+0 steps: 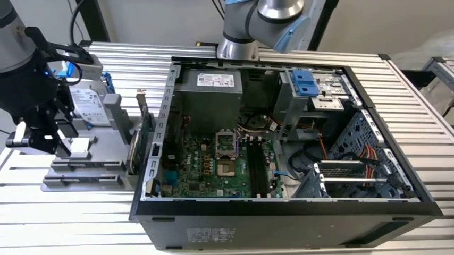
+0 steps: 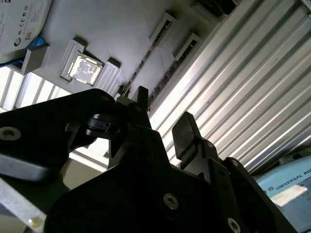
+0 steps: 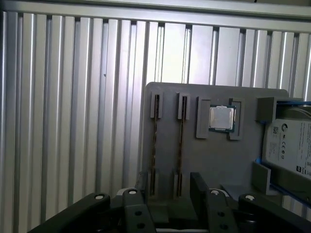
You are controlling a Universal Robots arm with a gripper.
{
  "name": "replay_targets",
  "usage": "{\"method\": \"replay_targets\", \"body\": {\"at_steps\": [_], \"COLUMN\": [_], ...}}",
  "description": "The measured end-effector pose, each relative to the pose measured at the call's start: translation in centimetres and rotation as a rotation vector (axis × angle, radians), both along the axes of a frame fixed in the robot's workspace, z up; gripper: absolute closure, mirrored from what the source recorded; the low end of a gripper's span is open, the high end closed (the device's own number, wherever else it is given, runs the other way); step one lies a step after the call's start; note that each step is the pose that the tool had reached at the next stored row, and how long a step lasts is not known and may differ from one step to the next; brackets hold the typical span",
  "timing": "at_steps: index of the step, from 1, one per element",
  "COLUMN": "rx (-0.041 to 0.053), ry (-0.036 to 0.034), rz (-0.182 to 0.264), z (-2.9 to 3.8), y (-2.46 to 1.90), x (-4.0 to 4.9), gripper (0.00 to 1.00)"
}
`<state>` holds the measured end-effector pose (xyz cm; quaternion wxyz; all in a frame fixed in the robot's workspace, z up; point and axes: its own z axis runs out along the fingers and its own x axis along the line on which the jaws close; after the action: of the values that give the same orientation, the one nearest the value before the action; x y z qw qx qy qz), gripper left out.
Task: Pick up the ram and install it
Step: 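Pick up the ram and move it above insertion slot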
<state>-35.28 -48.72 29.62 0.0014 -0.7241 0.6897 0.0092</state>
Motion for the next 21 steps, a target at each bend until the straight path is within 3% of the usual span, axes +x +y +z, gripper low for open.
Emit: {"method": "replay_targets", "body": {"at_steps": [8,21], "rx": [-0.0003,-0.0004], "ry": [-0.0001,-0.0001], "rz": [0.0,0.002], "z": [-0.49,-2.3], "y": [0.0,0.0], "x": [0.0,-0.02], "gripper": [0.0,0.0]}}
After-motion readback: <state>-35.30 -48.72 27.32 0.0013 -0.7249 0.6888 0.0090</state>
